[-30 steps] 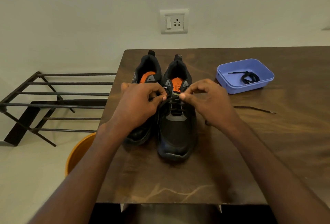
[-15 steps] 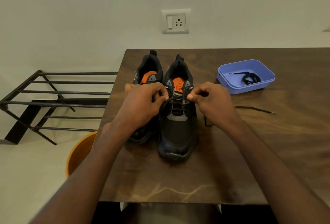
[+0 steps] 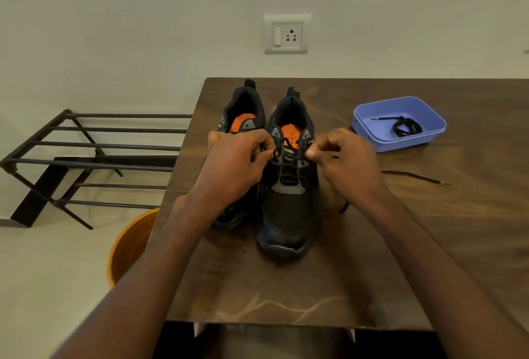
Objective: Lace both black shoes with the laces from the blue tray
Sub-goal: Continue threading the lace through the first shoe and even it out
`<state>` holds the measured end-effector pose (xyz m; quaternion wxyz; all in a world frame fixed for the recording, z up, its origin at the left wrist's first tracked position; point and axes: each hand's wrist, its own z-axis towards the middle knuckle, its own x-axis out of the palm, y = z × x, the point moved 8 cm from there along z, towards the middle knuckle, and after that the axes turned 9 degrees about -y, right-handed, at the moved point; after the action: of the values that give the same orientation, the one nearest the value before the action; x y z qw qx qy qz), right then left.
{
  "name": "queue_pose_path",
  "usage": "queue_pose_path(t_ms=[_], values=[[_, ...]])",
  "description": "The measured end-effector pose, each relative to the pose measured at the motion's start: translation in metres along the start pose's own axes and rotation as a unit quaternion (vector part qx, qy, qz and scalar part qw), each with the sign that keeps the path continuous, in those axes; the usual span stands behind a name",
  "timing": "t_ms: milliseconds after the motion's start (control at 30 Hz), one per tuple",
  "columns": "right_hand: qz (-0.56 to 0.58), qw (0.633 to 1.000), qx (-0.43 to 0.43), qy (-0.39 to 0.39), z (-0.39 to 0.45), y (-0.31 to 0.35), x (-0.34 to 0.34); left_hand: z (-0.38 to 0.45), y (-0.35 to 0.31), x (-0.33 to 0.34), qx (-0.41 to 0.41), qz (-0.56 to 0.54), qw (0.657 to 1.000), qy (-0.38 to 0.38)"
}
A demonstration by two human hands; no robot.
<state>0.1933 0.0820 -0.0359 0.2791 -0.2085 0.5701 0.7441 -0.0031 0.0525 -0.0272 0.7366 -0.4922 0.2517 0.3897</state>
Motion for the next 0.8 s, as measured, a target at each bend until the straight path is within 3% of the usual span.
queue_pose_path(t_ms=[133,333,433,800], values=[[-0.007,0.996,0.076,-0.051,0.01,-0.03,-0.025,-0.001,-0.002,-0.001,0.003,0.03,1.0,-0.007],[0.038,0.999,-0.007,0.023,0.0,-0.002,-0.004,0.0,-0.003,-0.003,-0.002,0.017,1.0,-0.009],[0.002,0.999,-0.031,0.029,-0.001,0.002,0.005,0.0,-0.002,-0.001,0.002,0.014,1.0,0.003],[0.029,0.999,0.002,0.021,-0.004,0.001,-0.004,-0.004,-0.011,-0.009,0.033,0.076,0.996,-0.017]])
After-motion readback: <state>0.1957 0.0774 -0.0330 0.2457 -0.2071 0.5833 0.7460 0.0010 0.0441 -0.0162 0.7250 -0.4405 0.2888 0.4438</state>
